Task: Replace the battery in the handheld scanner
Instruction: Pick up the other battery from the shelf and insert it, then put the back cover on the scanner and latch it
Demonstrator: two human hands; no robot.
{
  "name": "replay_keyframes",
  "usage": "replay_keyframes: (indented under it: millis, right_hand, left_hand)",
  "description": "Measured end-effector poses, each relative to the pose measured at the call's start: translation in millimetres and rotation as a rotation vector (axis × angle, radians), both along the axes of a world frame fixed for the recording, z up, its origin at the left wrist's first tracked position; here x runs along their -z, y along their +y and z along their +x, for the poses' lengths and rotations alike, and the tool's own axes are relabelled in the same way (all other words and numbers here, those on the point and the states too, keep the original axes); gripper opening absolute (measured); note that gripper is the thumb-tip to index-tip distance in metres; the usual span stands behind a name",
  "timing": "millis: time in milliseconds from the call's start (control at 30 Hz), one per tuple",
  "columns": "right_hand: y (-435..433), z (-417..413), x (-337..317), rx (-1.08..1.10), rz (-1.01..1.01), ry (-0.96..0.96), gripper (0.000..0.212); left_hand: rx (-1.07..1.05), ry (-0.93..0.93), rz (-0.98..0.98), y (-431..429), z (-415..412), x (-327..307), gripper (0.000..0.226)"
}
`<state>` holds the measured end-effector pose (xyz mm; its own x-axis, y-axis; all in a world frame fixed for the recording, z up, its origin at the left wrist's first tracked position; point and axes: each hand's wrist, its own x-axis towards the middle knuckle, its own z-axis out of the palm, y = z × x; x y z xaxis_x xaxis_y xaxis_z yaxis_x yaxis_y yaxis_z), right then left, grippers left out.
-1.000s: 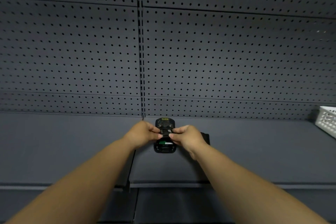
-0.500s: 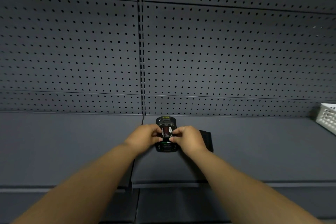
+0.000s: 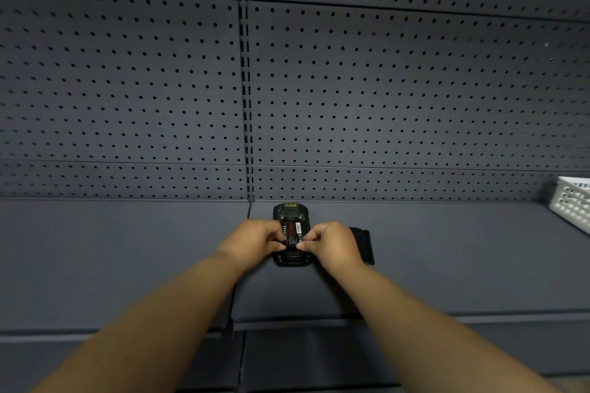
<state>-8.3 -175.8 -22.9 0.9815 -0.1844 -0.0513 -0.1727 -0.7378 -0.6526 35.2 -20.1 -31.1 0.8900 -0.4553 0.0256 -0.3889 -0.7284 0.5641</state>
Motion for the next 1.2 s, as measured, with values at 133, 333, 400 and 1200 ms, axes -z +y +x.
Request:
replay_keyframes:
  millis: [133, 333, 400, 1200]
  right_hand:
    - [0.9, 1.8, -1.3, -0.041, -0.061, 0.034, 0.023]
    - [1.4, 0.5, -6.5, -0.156, -0.194, 0.035, 0.034]
    - [-5.5, 2.4, -14.0, -0.22, -0.256, 0.063, 0.038]
    - [-89.3, 32.7, -23.6, -0.159, -0.477, 0.493, 0.084]
  left_hand:
    - [0.017, -0.017, 0.085, 1.8, -1.2, -0.6, 0.011]
    - [0.068, -0.079, 0.259, -1.3, -7.7, -15.3, 0.032]
    - [0.077, -0.065, 0.274, -2.1, -6.9, -18.8, 0.035]
    - [0.015, -0.147, 0.285, -0.1, 6.9, -20.7, 0.037]
